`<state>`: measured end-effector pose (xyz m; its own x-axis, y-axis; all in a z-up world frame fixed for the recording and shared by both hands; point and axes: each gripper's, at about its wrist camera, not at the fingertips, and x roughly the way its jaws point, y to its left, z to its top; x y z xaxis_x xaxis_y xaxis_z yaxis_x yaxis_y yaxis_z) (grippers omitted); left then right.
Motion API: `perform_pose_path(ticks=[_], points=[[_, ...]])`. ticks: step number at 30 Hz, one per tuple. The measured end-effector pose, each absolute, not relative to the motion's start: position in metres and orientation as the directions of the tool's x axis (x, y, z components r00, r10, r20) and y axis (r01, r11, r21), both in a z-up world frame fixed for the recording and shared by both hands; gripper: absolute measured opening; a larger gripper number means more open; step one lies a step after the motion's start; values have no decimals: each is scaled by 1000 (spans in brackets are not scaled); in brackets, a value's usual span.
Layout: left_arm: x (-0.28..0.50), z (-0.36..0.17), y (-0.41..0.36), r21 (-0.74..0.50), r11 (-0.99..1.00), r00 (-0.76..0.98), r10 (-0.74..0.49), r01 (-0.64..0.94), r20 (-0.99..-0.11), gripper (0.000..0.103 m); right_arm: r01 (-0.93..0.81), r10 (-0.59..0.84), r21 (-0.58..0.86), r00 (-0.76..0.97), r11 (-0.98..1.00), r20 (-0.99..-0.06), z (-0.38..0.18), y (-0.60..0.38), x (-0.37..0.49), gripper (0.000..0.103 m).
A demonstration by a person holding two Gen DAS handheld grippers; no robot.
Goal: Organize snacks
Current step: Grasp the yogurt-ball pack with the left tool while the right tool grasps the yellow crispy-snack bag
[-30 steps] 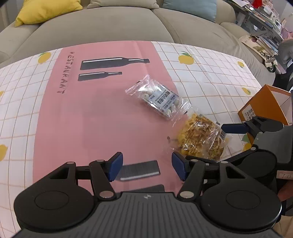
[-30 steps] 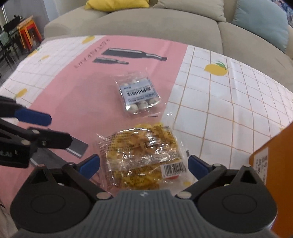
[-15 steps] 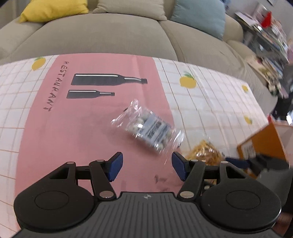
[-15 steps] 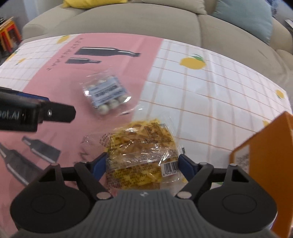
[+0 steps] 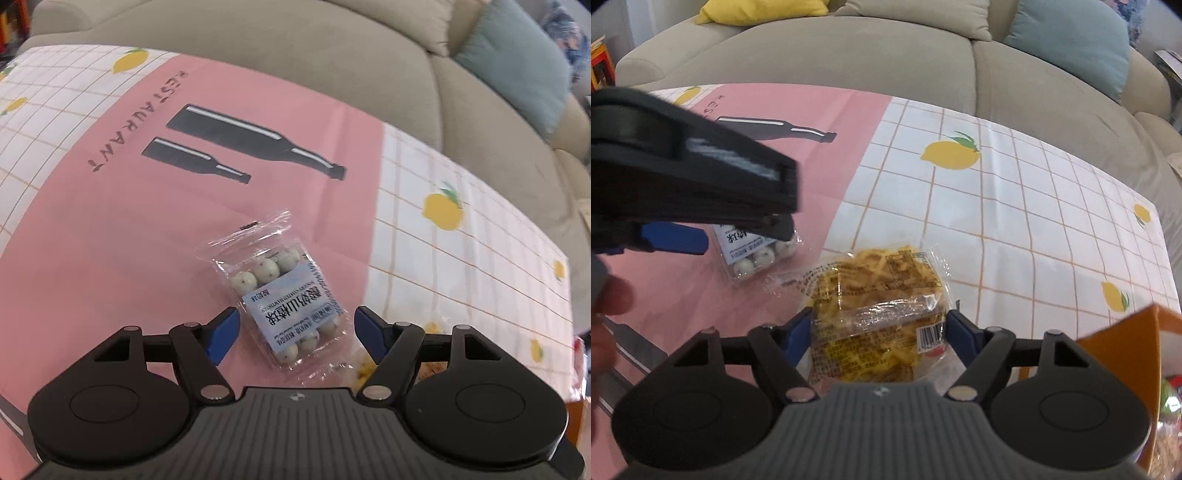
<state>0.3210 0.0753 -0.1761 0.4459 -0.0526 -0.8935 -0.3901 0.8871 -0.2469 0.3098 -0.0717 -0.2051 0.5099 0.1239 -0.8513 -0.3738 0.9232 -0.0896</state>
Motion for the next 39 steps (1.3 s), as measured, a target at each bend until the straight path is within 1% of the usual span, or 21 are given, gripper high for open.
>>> perform_pose_path(ticks=[2,4,6,10,12,13,14,15,19,23,25,27,28,29,30,32,33,34,36,38,39], points=[[326,-182,74,-224,884,419,-35,-410,-907,84,-375,127,-85,507,923,-852,-205,-72,310,75],[328,-182,72,-211,887,425,-18,-411,-905,87,-371,130,-79,506,925,-852,-206,-73,310,75],[329,-182,70,-200,894,428,-11,-401,-904,87,-371,133,-77,507,925,-851,-206,-74,309,75],[323,-181,70,-197,926,441,-37,-323,-897,79,-367,138,-67,504,928,-852,-207,-76,308,75],[318,-180,74,-195,938,431,-55,-287,-900,78,-365,137,-65,501,929,-854,-207,-76,309,75],[315,-179,76,-198,941,426,-65,-275,-902,75,-364,136,-65,500,929,-856,-207,-76,308,75],[311,-178,79,-198,946,419,-76,-258,-905,67,-363,137,-63,498,930,-857,-207,-76,307,75],[306,-177,82,-200,953,413,-91,-229,-906,65,-362,137,-60,496,930,-857,-207,-76,306,75],[277,-176,92,-186,974,364,-129,-126,-922,62,-363,147,-47,488,930,-861,-207,-76,293,75],[248,-174,106,-190,976,344,-142,-110,-928,57,-375,159,-39,483,926,-861,-207,-75,267,75],[238,-173,108,-176,980,335,-136,-92,-933,57,-382,169,-34,483,924,-859,-207,-76,254,75],[231,-172,108,-112,990,308,-81,-84,-948,56,-382,176,-24,481,924,-859,-207,-77,243,75],[230,-172,108,-88,992,304,-56,-91,-951,56,-380,176,-21,477,925,-861,-206,-78,239,75],[228,-171,108,-93,991,315,-57,-101,-947,59,-379,181,-14,475,925,-861,-205,-79,236,75],[228,-170,110,-124,985,325,-79,-121,-942,62,-379,191,-3,473,925,-860,-204,-81,234,75],[227,-167,116,-241,950,356,-158,-200,-921,81,-381,187,-12,481,925,-857,-203,-82,233,75],[227,-166,118,-287,926,373,-184,-245,-910,83,-382,173,-34,493,923,-853,-202,-82,233,75],[228,-166,119,-309,903,389,-180,-299,-903,83,-386,165,-50,503,921,-849,-201,-82,235,76],[234,-167,117,-311,858,397,-140,-409,-907,85,-404,158,-78,519,911,-840,-200,-80,239,80],[240,-169,112,-333,825,405,-140,-457,-903,87,-423,155,-102,530,900,-834,-198,-79,243,90],[244,-171,109,-326,821,399,-133,-468,-907,87,-434,156,-114,538,894,-828,-197,-77,245,92]])
